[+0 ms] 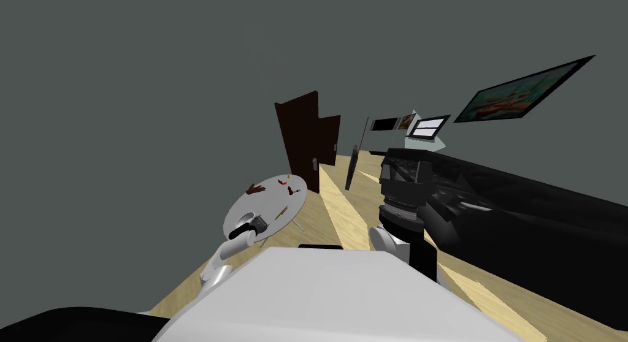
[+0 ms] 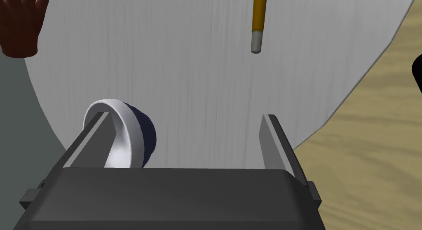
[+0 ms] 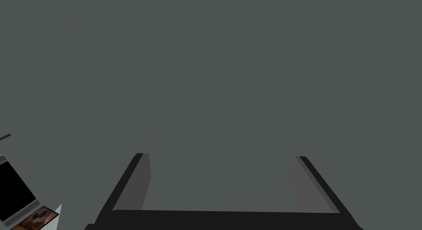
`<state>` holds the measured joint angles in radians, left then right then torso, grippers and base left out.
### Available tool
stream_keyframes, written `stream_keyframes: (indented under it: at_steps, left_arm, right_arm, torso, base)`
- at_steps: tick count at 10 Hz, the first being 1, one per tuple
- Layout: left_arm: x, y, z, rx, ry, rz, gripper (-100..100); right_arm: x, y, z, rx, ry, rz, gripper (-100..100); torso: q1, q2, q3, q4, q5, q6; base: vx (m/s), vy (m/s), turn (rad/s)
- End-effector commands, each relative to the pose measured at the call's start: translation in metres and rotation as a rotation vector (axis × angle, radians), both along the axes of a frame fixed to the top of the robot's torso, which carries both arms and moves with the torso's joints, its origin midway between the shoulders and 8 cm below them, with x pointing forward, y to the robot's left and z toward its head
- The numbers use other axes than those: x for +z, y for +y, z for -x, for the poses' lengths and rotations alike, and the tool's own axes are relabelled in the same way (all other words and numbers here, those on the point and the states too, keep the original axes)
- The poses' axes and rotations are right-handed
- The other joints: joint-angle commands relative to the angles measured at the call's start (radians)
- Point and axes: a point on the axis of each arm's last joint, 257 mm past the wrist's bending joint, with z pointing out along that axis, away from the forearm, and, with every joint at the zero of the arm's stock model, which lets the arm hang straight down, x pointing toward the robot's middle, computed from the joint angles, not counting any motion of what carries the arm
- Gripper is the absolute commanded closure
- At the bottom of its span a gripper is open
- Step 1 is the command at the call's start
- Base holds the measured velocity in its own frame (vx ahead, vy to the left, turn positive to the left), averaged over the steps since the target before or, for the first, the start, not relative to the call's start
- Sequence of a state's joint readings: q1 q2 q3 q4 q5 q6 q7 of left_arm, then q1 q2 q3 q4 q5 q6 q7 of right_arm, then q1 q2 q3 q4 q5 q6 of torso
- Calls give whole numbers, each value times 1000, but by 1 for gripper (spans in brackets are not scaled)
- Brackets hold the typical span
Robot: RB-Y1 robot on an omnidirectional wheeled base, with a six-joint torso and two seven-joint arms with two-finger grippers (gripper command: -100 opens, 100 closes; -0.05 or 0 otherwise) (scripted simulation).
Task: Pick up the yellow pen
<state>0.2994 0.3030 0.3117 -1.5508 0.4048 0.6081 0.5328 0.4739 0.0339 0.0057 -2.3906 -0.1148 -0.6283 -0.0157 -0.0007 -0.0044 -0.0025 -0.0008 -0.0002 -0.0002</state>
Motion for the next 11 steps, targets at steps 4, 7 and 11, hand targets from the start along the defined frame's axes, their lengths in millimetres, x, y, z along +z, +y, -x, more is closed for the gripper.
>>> stream_keyframes:
  at_steps: [4,7,11]
  left_arm:
    - [-47,13,49,88,160,95,-100]
    - [-74,19,86,155,265,162,-100]
    - [-96,19,124,219,376,234,-100]
  right_arm:
    - [0,0,0,0,0,0,0]
    - [0,0,0,0,0,0,0]
    - [0,0,0,0,0,0,0]
  torso:
    - [0,-1,-1,0,0,-1]
    - [2,-3,-2,-1,0,-1]
    - [0,-1,-1,0,0,-1]
  base:
    - [76,0,-144]
    - [114,25,-211]
    - [82,3,-132]
